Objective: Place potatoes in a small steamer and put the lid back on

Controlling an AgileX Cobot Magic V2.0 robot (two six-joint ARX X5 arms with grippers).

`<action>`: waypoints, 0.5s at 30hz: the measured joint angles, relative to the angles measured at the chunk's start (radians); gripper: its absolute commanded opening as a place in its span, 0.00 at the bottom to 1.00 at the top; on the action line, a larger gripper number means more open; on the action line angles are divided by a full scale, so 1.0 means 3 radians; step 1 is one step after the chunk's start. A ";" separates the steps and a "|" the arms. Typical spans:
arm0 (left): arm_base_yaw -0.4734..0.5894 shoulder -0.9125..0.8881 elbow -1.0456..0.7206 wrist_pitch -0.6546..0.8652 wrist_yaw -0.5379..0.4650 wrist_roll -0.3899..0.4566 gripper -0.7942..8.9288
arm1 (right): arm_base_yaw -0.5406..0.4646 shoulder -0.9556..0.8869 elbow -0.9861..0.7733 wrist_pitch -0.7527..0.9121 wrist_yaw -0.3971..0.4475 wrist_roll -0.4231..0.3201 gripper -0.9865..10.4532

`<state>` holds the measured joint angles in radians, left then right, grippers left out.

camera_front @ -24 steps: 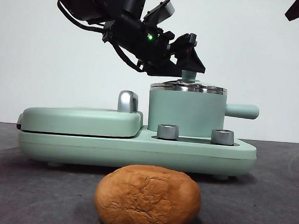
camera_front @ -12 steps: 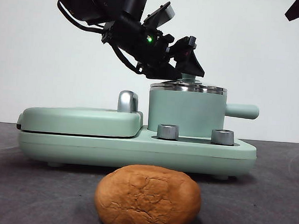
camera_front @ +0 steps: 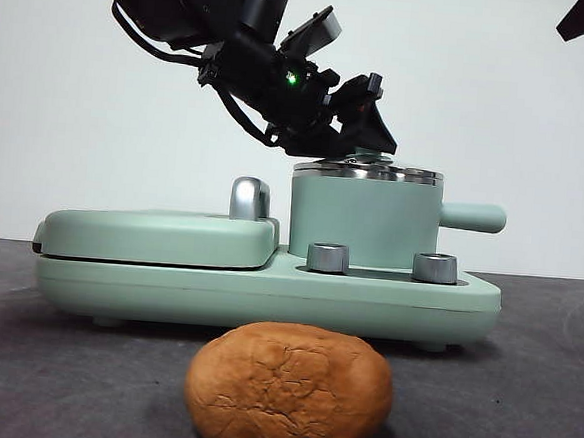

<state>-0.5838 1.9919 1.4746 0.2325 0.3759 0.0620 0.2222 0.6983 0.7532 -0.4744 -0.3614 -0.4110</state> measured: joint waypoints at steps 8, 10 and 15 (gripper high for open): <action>-0.0010 0.0001 0.0024 -0.0006 0.0005 0.0032 0.12 | 0.0000 0.0000 -0.0001 0.0000 0.0001 0.0000 0.38; -0.0010 0.0001 0.0024 -0.0005 0.0004 0.0045 0.10 | 0.0000 0.0000 0.0000 0.0000 0.0000 0.0000 0.38; -0.0010 0.0001 0.0024 -0.0004 0.0004 0.0057 0.10 | 0.0000 0.0000 0.0000 0.0000 0.0000 0.0000 0.38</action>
<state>-0.5869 1.9923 1.4818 0.2314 0.3771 0.0792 0.2222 0.6983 0.7532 -0.4744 -0.3614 -0.4110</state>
